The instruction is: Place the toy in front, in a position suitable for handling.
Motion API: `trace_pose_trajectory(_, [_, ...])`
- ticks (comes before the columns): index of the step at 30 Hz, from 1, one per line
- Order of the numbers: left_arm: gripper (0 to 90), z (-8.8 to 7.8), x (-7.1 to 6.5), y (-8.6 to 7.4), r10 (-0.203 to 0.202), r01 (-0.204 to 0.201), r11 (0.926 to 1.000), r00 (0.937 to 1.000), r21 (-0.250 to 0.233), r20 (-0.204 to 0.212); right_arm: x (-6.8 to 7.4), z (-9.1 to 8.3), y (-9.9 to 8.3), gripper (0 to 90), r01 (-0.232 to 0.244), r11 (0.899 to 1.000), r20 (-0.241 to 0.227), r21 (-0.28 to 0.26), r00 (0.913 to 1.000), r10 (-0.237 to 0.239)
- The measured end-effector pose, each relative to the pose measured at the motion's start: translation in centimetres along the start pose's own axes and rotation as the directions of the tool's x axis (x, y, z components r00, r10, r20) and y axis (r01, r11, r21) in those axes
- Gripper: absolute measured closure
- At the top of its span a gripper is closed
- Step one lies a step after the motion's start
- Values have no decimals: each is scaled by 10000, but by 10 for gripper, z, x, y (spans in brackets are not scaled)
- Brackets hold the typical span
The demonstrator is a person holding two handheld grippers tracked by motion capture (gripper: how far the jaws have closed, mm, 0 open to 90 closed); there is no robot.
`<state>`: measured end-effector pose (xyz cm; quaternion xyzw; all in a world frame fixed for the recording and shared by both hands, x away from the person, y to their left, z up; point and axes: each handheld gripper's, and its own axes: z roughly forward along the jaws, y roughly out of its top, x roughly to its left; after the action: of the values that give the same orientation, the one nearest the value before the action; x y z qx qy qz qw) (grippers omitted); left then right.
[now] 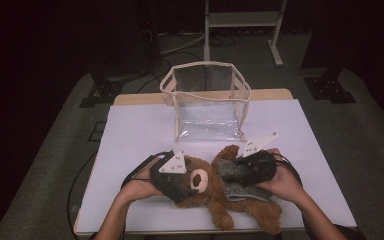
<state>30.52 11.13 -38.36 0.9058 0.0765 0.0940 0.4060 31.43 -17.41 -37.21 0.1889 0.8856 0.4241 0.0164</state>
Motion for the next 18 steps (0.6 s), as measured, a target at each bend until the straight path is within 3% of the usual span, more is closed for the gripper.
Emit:
trace_pose_trajectory(7, [129,5,-3,-1,3,-2,10000,9999,79,-117,5,-5,1,695,131,9999,88,-26,9999,-130])
trace_pose_trajectory(13, [132,5,-3,-2,-200,202,9998,9996,81,-191,6,-21,-2,722,98,9997,260,-214,9996,-92])
trace_pose_trajectory(18, [131,5,-2,-3,-215,216,9997,9996,59,-171,-1,-47,-17,726,-269,9991,949,-312,9950,298])
